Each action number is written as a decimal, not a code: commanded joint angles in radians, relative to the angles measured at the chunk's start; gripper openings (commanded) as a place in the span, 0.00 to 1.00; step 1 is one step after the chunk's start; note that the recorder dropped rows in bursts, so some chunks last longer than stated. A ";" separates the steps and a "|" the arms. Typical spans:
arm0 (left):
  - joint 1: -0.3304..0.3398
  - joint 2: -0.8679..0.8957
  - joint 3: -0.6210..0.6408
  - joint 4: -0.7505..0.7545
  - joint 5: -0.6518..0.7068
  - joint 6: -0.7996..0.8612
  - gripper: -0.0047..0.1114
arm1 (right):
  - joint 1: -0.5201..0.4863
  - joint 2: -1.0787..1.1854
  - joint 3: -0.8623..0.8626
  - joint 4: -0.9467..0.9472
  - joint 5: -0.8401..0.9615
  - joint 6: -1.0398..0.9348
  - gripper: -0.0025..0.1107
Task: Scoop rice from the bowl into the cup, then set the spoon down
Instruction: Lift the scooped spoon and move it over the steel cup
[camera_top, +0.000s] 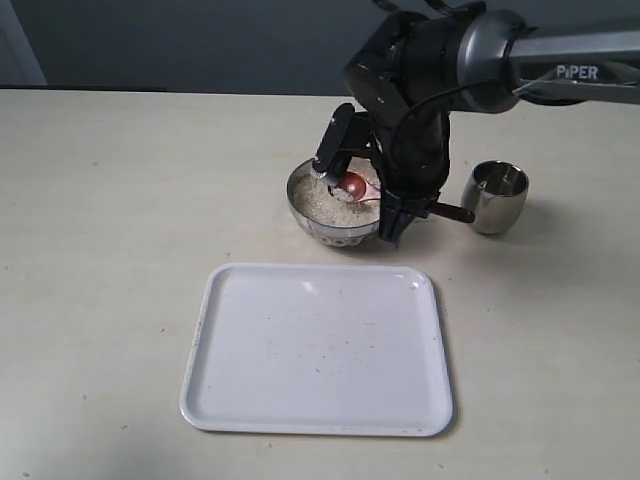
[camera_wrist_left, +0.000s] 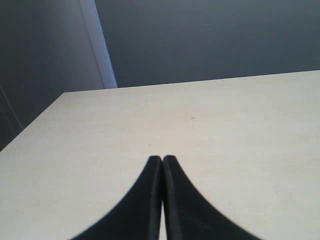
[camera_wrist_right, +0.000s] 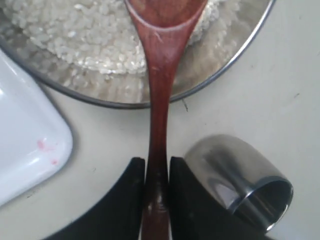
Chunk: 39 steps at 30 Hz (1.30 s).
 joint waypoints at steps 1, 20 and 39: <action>-0.006 -0.004 -0.003 -0.007 -0.013 -0.002 0.04 | -0.011 -0.041 -0.002 0.011 0.013 -0.003 0.02; -0.006 -0.004 -0.003 -0.007 -0.013 -0.002 0.04 | -0.170 -0.218 -0.002 0.140 0.104 -0.007 0.02; -0.006 -0.004 -0.003 -0.007 -0.013 -0.002 0.04 | -0.410 -0.288 0.122 0.254 0.167 -0.124 0.02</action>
